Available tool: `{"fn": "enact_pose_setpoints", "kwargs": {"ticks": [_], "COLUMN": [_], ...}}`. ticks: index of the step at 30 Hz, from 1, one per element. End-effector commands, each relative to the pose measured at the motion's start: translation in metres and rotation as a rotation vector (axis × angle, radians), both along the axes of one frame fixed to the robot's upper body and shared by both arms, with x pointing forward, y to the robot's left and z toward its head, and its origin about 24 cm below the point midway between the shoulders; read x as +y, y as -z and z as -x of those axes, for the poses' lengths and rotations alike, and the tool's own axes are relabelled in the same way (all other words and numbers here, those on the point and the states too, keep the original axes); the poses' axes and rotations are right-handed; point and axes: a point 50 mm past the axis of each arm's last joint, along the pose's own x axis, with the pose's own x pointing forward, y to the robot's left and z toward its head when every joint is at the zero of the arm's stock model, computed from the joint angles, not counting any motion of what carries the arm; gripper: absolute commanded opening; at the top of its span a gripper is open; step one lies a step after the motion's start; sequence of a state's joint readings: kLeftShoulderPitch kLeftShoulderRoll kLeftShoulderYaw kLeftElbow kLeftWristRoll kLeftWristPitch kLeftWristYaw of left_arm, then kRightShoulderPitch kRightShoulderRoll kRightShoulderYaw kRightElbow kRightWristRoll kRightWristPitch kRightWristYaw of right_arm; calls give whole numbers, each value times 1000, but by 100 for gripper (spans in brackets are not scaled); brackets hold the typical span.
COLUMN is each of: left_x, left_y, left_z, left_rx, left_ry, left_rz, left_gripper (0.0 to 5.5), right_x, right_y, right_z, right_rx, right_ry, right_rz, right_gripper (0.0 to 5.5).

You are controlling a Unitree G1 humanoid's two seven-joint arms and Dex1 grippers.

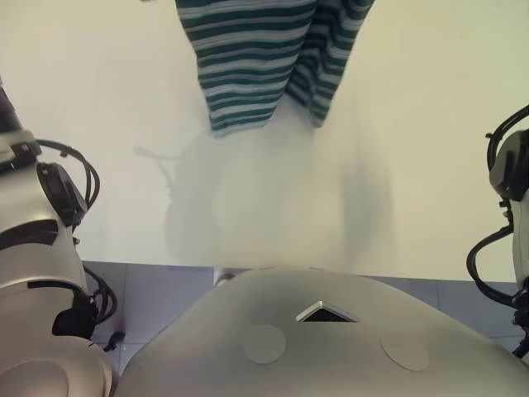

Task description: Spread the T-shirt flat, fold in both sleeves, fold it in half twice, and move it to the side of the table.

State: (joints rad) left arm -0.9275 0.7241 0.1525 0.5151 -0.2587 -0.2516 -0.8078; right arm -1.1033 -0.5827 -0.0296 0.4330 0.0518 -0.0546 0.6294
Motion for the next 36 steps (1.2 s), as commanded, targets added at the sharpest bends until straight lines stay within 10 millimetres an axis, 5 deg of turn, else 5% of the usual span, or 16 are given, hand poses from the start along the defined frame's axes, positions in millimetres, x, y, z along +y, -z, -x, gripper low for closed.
{"fn": "enact_pose_setpoints", "kwargs": {"ticks": [1, 10, 18, 21, 23, 29, 36], "left_x": [-11, -16, -20, -9, 1, -41, -31], "left_y": [-25, -24, 57, 93, 133, 211, 241], "left_z": [-29, -60, -55, -21, 26, 141, 208], "left_rx": [-5, 95, 259, 313, 442, 674, 843], "left_ry": [-47, -312, -58, 169, 275, 607, 804], "left_rz": [-20, -50, -87, -136, -191, -585, -861], "left_gripper": [3, 3, 3, 3, 3, 3, 3], "right_x": [-4, -4, -7, -16, -14, 8, 5], "right_y": [-22, -18, 70, 98, 135, 229, 268], "right_z": [-20, -48, -47, -24, 13, 122, 199], "right_rx": [-6, 100, 339, 418, 566, 989, 1268], "right_ry": [83, 207, -44, -232, -400, -701, -815], "right_rz": [19, 5, 106, 128, 201, 327, 469], "right_gripper": [0, 0, 0, 0, 0, 0, 0]}}
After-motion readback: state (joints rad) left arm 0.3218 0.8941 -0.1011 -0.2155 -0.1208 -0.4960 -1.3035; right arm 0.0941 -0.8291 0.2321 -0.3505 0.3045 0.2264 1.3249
